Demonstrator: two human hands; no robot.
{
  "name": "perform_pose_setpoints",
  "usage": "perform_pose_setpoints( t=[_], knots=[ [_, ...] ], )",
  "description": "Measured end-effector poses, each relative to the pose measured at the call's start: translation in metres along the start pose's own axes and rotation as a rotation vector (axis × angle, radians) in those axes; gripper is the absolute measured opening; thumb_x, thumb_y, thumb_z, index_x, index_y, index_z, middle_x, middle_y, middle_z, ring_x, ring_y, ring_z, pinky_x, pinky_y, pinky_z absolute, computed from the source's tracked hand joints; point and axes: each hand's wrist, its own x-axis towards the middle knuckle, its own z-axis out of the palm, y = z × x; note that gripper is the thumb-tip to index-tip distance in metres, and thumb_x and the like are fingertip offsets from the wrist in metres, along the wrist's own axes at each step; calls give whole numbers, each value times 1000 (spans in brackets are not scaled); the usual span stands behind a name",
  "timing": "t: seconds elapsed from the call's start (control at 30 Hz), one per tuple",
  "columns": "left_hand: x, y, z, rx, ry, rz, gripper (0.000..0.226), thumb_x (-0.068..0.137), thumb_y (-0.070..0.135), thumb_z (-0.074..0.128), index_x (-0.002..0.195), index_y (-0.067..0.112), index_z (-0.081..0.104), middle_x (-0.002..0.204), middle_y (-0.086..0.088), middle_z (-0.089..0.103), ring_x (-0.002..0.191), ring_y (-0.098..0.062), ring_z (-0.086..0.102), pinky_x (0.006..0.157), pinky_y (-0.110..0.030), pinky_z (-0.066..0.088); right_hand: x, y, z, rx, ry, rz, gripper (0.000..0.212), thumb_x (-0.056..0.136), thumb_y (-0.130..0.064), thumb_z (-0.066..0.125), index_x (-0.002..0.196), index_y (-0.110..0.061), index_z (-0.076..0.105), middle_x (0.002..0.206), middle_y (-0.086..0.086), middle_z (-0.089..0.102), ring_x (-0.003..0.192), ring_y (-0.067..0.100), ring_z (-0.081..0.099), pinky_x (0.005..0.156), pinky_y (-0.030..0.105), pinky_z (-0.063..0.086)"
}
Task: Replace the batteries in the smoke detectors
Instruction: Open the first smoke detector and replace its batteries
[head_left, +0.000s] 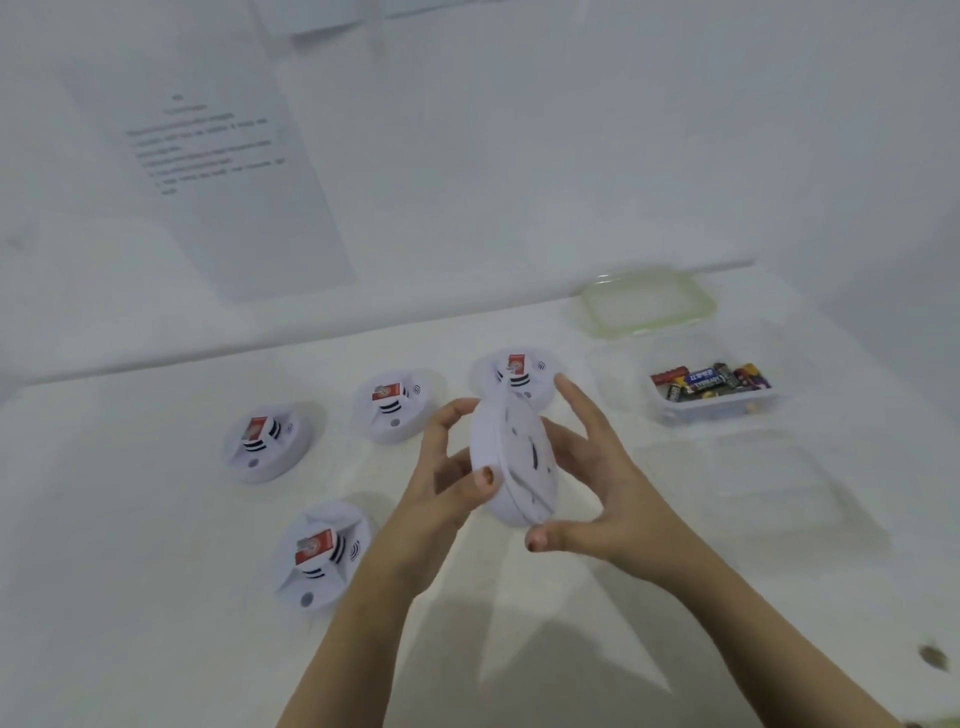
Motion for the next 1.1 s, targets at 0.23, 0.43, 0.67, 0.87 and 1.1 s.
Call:
perform_pose_setpoints(
  t=[0.23, 0.43, 0.67, 0.87, 1.1],
  knots=[
    [-6, 12, -24, 210, -20, 79, 74, 66, 29, 81, 134, 23, 51, 130, 10, 64, 121, -9, 59, 91, -22, 52, 4, -2, -6, -67, 54, -15, 109, 60, -16, 89, 139, -51, 23, 132, -23, 51, 126, 3, 46, 101, 21, 40],
    [-9, 21, -33, 586, -92, 101, 89, 63, 15, 90, 138, 36, 47, 127, 31, 58, 119, 5, 54, 93, -9, 45, 6, -5, -9, 53, -79, 96, 94, 60, -7, 87, 131, -49, 42, 132, -23, 45, 117, 8, 51, 71, 39, 59],
    [-10, 14, -30, 660, -25, 166, 92, 63, 4, 87, 131, 49, 44, 124, 43, 53, 119, 17, 48, 91, 1, 35, 14, -6, -13, 15, -142, 119, 78, 65, -23, 81, 129, -51, 46, 129, -27, 39, 125, 0, 39, 78, 34, 58],
    [-10, 0, -21, 629, -31, 191, 96, 67, 4, 83, 136, 50, 34, 127, 39, 51, 122, 11, 48, 90, -5, 41, 18, 1, -2, 28, -99, 124, 77, 65, -18, 82, 126, -51, 49, 128, -18, 43, 109, 2, 52, 62, 29, 56],
    [-12, -38, -13, 524, 12, 123, 111, 52, 15, 94, 140, 40, 32, 123, 36, 51, 115, 8, 54, 87, -14, 49, 17, 22, 13, 24, -146, 169, 73, 68, -16, 83, 126, -47, 52, 129, -12, 48, 114, 8, 52, 75, 49, 57]
  ],
)
